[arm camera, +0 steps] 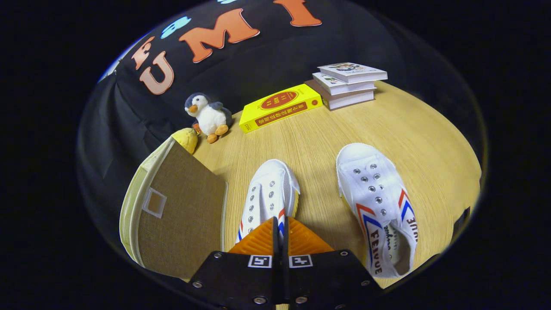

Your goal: Open the storage box then place both shoes into the box .Put the left shoe in first, then the right shoe, with the right side of both shoes facing outward in a uniform manner.

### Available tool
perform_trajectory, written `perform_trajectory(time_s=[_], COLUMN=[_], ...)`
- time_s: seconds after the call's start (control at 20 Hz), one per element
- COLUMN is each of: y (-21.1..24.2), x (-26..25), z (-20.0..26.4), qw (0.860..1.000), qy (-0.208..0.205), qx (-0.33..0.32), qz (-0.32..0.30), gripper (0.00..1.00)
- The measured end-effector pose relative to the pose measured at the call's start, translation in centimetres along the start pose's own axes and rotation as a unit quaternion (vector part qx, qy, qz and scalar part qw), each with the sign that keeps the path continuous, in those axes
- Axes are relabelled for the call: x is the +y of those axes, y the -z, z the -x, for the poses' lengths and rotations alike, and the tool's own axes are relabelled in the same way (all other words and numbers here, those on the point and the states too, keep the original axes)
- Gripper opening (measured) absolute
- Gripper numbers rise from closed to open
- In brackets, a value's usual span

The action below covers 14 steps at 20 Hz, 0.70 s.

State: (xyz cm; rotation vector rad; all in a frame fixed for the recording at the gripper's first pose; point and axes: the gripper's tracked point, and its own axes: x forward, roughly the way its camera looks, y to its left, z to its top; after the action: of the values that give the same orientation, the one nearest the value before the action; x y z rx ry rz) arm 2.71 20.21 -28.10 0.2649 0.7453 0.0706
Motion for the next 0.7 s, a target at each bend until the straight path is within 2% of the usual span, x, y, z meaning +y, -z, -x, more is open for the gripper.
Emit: perform_trajectory(time_s=[0.35, 0.55, 0.7], y=[-3.6, -7.8, -10.5], x=[3.2, 5.8, 9.1], z=[4.8, 9.1, 12.3], qw=[0.999, 0.995, 0.991], qy=[-0.006, 0.008, -0.007], qx=[-0.039, -0.095, -0.132], qz=[-0.035, -0.010, -0.014], gripper=[0.00, 0.00, 0.00])
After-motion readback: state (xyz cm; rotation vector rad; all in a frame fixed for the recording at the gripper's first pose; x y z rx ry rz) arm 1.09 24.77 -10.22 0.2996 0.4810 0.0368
